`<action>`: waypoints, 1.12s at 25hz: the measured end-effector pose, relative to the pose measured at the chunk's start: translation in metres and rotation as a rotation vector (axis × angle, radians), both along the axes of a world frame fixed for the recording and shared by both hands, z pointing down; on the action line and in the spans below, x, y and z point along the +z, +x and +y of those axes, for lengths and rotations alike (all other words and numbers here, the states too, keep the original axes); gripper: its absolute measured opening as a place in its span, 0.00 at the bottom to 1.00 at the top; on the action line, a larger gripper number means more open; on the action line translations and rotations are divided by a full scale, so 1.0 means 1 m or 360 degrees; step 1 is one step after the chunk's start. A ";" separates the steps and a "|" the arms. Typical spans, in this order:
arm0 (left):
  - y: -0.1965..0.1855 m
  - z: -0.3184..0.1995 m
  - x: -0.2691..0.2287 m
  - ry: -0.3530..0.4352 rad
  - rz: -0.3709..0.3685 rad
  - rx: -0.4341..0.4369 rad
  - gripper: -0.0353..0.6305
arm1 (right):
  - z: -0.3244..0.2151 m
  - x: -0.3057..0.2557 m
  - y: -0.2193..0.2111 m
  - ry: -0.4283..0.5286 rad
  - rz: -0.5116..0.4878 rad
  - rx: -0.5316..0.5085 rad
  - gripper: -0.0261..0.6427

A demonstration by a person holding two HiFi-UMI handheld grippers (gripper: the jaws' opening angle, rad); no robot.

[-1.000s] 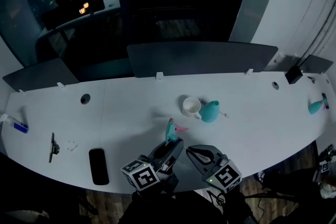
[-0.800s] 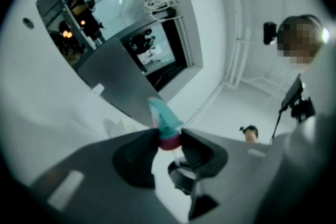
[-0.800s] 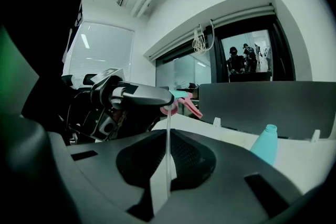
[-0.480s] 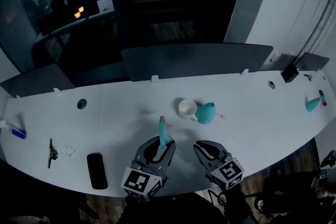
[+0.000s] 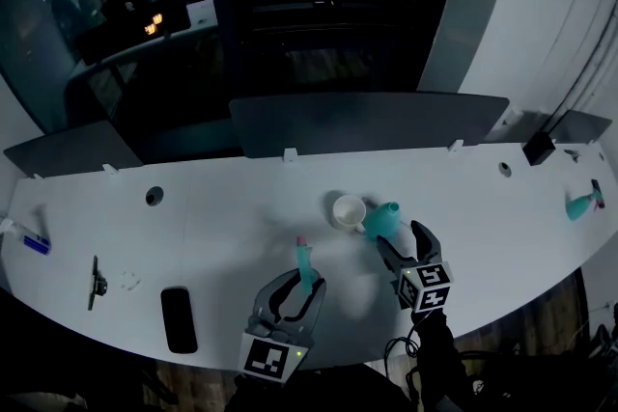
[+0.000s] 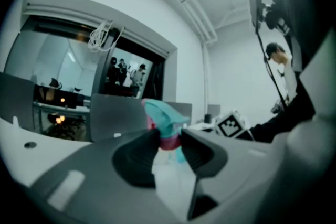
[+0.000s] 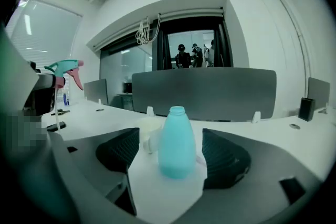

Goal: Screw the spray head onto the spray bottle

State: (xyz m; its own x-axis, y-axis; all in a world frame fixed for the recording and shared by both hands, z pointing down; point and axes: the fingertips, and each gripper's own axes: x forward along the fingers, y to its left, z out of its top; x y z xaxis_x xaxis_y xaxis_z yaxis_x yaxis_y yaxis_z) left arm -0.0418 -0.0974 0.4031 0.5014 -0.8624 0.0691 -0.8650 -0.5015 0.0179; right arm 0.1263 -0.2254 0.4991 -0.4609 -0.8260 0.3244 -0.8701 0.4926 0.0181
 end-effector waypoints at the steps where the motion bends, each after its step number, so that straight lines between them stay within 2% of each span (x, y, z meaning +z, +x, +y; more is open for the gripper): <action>1: -0.002 -0.001 -0.001 -0.0004 0.0005 -0.0016 0.26 | -0.006 0.006 -0.002 -0.0022 0.0025 -0.0042 0.56; 6: -0.015 -0.005 -0.002 -0.0016 0.0004 -0.0096 0.26 | -0.025 0.038 -0.012 -0.0122 0.0180 -0.0221 0.59; 12: -0.025 -0.008 0.002 -0.0034 -0.0016 -0.0168 0.26 | -0.040 0.063 -0.016 -0.0167 0.0283 -0.0251 0.59; 22: -0.033 -0.012 0.002 -0.0059 -0.0007 -0.0220 0.26 | -0.049 0.073 -0.022 -0.0131 0.0262 -0.0279 0.58; 26: -0.036 -0.017 -0.009 -0.0006 0.0004 -0.0216 0.26 | -0.032 0.055 -0.018 -0.0060 0.0242 -0.0248 0.58; 28: -0.039 -0.020 -0.022 0.0042 0.0040 -0.0217 0.26 | -0.011 0.043 -0.025 -0.0024 0.0232 -0.0288 0.58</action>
